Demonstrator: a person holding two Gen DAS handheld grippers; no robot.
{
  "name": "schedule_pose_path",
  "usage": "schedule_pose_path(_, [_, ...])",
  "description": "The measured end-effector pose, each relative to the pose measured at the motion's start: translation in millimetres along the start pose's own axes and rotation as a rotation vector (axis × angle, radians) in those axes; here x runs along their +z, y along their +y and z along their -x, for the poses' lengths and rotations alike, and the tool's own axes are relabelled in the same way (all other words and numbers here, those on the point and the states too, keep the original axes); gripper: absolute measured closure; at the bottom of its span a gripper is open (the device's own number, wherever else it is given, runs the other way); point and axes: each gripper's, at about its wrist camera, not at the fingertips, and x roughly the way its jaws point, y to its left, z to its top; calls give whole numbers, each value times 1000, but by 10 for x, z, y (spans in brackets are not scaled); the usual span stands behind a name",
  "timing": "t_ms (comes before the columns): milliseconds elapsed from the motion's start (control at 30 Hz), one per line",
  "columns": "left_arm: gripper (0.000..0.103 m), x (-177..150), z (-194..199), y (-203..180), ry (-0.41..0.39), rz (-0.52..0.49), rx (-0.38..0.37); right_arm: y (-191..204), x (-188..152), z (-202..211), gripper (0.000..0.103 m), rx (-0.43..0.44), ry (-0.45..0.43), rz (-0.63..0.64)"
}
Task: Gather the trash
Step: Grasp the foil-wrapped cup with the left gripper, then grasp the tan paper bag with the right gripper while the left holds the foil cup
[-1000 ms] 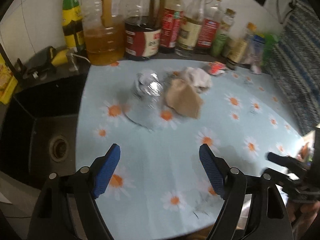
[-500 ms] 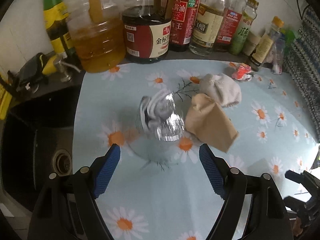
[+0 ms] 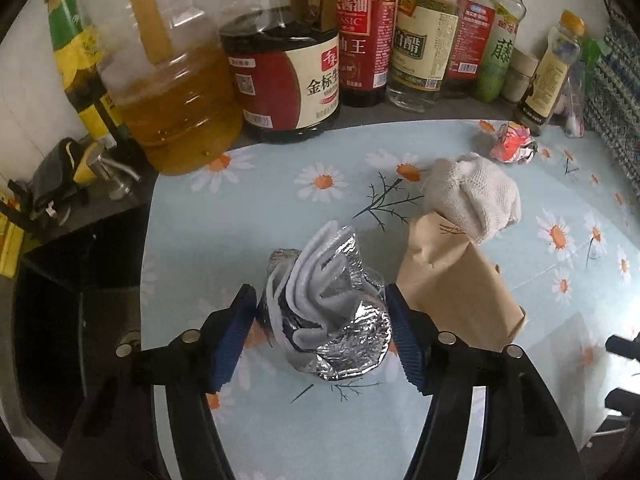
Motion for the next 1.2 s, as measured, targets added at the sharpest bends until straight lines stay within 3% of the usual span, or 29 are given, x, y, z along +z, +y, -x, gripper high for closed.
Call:
schedule_pose_path(533, [45,-80,239,134,-32,56,4,193,263,-103,19,9,18,98])
schedule_pose_path(733, [45,-331,489,171,-56,95,-22,393,452,-290,17,4,49,213])
schedule_pose_path(1000, [45,-801,823,215,-79,177,-48,728,789,-564,17,62,57,341])
schedule_pose_path(1200, [45,-1088,1004,299,-97,273,-56,852,1017,-813,14,112,122,313])
